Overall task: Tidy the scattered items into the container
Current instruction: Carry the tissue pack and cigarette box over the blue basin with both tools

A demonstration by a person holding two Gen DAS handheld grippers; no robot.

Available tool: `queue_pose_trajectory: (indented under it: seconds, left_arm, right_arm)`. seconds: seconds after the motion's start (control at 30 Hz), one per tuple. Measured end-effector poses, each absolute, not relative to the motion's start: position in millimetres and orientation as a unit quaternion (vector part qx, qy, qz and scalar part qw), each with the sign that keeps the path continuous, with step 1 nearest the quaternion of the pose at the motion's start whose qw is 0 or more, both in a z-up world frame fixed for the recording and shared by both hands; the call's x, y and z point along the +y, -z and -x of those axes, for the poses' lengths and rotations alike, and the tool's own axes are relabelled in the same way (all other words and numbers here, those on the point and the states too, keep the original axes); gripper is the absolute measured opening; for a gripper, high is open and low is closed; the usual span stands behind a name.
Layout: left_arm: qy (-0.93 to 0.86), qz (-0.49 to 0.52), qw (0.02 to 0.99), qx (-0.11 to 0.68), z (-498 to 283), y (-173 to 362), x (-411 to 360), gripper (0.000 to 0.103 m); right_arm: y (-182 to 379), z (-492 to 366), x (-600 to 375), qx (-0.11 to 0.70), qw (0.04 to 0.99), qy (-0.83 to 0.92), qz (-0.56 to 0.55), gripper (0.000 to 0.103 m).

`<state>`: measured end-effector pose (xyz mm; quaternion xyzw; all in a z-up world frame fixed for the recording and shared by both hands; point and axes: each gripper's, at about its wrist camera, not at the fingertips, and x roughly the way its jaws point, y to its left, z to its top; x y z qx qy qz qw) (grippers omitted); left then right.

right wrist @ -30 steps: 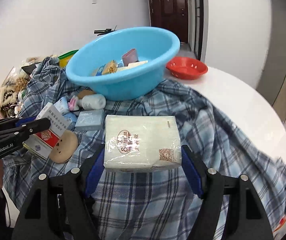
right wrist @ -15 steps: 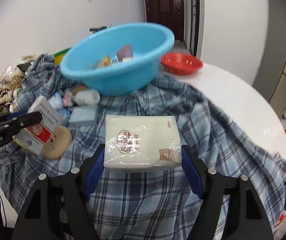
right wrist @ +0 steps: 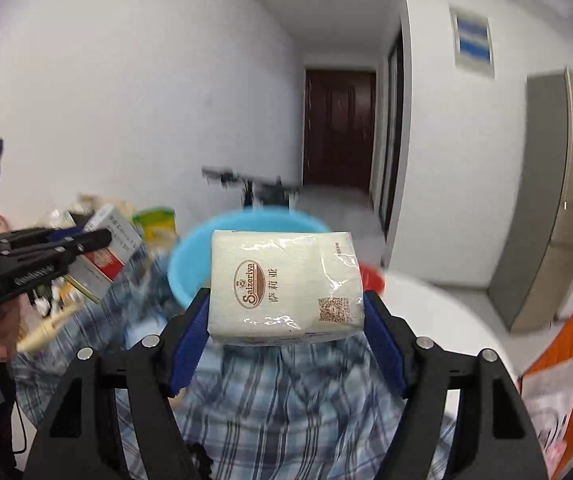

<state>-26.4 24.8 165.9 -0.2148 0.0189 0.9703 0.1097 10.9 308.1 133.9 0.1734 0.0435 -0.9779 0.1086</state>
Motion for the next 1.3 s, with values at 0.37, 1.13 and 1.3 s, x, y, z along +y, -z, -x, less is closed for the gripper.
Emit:
queue_pose_trajectory:
  seconds: [0.37, 1.13, 1.3]
  left_arm:
    - [-0.977, 0.181, 0.114, 0.022, -15, -182, 13, 0.024]
    - [-0.965, 0.231, 0.120, -0.012, 173, -169, 36, 0.024]
    - [-0.964, 0.237, 0.119, -0.021, 226, -171, 45, 0.024]
  right_arm:
    - [-139, -55, 303, 0.036, 0.122, 0.981, -0.143, 0.072]
    - [-150, 131, 299, -0.010, 0.113, 0.979, -0.169, 0.072]
    - [-162, 180, 297, -0.019, 0.109, 0.979, -0.171, 0.072]
